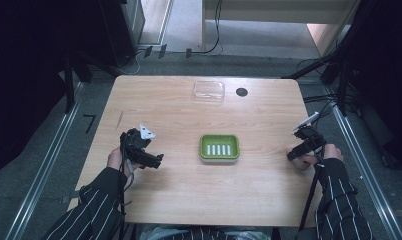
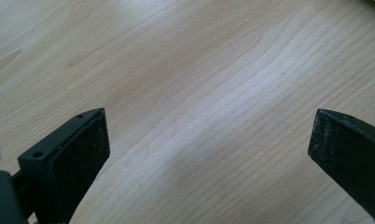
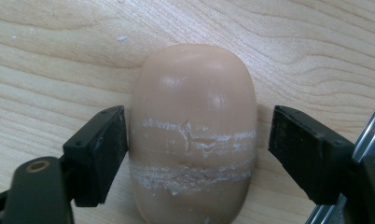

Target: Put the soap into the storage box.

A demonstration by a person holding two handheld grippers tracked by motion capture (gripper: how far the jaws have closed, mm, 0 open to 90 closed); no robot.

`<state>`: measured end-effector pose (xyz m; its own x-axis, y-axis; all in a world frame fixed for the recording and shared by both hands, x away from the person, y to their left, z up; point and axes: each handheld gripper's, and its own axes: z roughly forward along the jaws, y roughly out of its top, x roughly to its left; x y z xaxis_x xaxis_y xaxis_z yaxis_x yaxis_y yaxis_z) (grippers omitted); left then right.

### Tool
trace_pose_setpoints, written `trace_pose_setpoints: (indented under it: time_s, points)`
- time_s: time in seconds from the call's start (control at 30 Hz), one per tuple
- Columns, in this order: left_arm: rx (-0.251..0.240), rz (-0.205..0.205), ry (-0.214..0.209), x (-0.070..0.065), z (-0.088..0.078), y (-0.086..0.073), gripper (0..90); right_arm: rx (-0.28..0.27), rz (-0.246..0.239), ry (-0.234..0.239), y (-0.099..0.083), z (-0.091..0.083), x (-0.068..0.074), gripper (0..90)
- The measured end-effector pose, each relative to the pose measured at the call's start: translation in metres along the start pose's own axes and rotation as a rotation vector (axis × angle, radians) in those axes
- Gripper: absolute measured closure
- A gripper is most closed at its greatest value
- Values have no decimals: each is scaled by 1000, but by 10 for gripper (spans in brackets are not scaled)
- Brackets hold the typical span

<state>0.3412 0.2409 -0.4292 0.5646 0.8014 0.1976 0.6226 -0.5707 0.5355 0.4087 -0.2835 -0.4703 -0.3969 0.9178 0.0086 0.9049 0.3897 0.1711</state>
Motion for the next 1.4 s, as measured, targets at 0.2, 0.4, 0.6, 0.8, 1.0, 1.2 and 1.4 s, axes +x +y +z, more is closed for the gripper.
trace_pose_setpoints:
  time_s: [0.2,0.4,0.6,0.8,1.0,1.2,1.4]
  points:
    - [-5,-1,1,0,0,0,0,19,2,7,-1,4,-1,243]
    - [-3,1,0,0,0,0,0,21,0,2,-1,5,-1,244]
    - [-4,1,0,0,0,0,0,14,-4,-4,0,2,2,330]
    - [-5,0,-1,0,0,0,0,14,5,1,-1,2,2,335]
    - [-6,-2,-1,0,-1,0,0,19,-2,4,-2,2,4,337]
    - [-6,-1,1,1,-1,0,0,5,-6,4,-2,-5,4,337]
    - [-6,-1,1,0,-1,0,0,-6,-19,4,-2,-10,7,337]
